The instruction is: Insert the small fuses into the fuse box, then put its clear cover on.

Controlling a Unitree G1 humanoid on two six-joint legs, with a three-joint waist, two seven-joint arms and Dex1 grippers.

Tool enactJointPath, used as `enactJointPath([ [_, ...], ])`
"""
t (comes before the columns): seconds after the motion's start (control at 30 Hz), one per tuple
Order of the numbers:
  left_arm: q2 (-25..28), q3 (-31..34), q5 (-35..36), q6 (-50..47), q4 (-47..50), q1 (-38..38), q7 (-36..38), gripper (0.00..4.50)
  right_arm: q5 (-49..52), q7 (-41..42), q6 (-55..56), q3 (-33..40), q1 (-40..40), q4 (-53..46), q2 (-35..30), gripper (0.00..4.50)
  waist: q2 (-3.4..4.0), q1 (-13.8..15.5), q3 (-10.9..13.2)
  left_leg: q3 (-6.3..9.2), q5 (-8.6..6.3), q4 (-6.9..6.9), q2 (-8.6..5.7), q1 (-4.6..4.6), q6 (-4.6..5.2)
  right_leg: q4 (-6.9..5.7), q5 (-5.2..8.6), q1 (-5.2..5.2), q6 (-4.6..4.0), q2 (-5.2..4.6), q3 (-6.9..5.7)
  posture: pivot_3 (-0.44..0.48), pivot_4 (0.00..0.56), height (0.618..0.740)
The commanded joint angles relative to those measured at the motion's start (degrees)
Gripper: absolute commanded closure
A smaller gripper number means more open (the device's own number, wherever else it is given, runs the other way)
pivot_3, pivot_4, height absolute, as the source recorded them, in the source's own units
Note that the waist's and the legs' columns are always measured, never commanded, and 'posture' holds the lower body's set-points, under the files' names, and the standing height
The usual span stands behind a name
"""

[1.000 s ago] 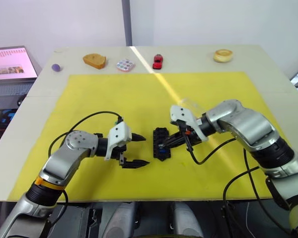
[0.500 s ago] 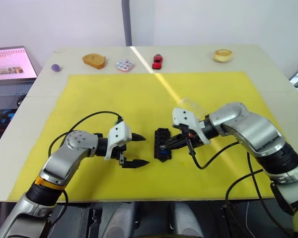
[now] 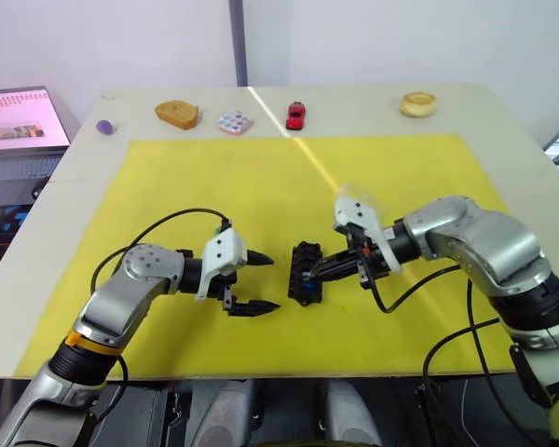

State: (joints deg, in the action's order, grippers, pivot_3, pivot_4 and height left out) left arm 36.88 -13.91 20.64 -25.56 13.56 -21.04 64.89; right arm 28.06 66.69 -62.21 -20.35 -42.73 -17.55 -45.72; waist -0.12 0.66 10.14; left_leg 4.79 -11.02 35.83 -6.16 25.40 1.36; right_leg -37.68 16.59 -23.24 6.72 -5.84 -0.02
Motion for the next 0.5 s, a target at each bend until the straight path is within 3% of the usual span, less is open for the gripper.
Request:
enactJointPath([
  [0.03, -0.08, 0.32, 0.01, 0.96, 0.49, -0.81, 0.41, 0.00, -2.78, -1.81, -0.23, -2.68, -1.34, 1.46, -0.49, 4.47, 0.00, 0.04, 0.00, 0.00, 0.00, 0.00, 0.00, 0.00, 0.00, 0.00, 0.00, -0.02, 0.00, 0.00, 0.00, 0.000, 0.150, 0.740],
  [0.17, -0.15, 0.21, -0.22, 1.07, 0.73, -0.66, 0.28, 0.00, 0.95, -0.85, -1.42, 0.46, -1.78, 1.99, 0.78, 4.47, 0.00, 0.03, 0.00, 0.00, 0.00, 0.01, 0.00, -0.01, 0.00, 0.00, 0.00, -0.02, 0.00, 0.00, -0.01, 0.000, 0.150, 0.740],
  [0.33, -0.27, -0.20, -0.77, 1.67, 0.87, -0.41, 0.29, 0.00, 0.79, -0.10, -4.10, -2.69, -2.34, 2.20, -1.41, 4.47, 0.00, 0.06, 0.00, 0.00, 0.00, 0.01, -0.01, 0.00, 0.00, 0.00, 0.00, -0.02, 0.00, -0.01, 0.00, 0.000, 0.150, 0.740],
  [0.5, -0.44, -0.50, -0.98, 1.67, 1.08, -0.28, 0.21, 0.00, 2.65, -0.39, -4.01, -0.52, -2.81, 2.30, -0.47, 4.47, 0.00, 0.05, 0.00, 0.00, 0.00, 0.01, -0.01, -0.01, 0.00, 0.00, 0.00, -0.02, 0.00, -0.01, -0.01, 0.000, 0.150, 0.740],
])
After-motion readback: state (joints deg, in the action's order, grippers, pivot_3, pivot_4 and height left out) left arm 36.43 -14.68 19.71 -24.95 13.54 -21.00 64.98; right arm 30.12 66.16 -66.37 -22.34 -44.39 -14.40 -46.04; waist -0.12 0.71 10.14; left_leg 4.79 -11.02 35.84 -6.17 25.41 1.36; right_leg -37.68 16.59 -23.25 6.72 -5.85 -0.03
